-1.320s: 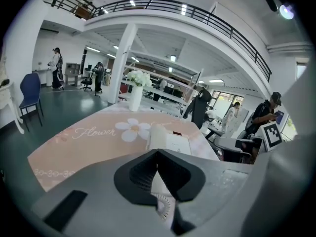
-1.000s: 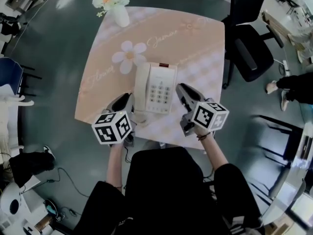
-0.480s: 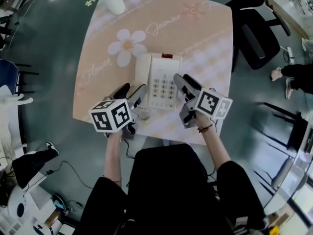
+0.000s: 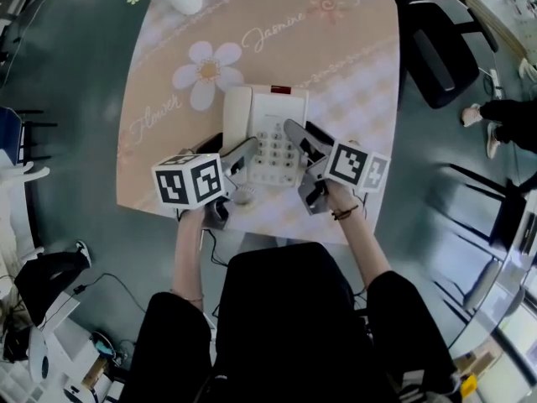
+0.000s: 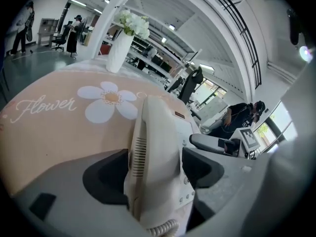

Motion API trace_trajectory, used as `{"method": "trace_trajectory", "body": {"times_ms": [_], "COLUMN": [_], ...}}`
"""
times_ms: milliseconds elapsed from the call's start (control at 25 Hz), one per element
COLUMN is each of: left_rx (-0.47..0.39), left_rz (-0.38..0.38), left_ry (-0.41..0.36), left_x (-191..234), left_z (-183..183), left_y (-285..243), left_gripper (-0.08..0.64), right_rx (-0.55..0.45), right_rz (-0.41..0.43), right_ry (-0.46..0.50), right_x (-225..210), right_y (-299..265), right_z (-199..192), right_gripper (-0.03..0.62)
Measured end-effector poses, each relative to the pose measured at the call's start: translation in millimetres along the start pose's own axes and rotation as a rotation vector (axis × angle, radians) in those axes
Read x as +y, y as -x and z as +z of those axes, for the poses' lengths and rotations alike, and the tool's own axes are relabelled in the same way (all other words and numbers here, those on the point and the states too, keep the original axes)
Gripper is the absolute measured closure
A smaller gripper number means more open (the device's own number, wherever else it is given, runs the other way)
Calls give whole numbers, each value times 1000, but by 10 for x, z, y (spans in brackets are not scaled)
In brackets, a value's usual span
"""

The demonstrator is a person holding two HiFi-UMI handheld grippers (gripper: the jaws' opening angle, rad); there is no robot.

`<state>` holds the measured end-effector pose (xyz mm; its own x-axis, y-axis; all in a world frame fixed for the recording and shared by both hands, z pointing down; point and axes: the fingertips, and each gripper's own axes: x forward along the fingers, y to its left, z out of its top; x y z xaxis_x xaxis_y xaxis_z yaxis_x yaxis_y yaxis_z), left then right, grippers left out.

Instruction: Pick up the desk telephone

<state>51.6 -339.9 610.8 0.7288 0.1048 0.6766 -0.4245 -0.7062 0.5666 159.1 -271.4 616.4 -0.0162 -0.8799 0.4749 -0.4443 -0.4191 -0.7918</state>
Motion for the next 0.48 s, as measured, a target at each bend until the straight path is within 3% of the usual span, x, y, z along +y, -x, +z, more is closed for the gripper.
{"method": "trace_trajectory", "body": {"times_ms": [480], "left_rx": [82], "left_rz": [-38], "left_ry": [14], "left_x": [-3], "left_z": [-31], "left_y": [-152], "left_gripper": [236], "right_rx": [129], "right_rz": [17], "right_ry": [-25], "right_x": [-4], "right_y": [-92], "right_z": [-105], "right_gripper": [370]}}
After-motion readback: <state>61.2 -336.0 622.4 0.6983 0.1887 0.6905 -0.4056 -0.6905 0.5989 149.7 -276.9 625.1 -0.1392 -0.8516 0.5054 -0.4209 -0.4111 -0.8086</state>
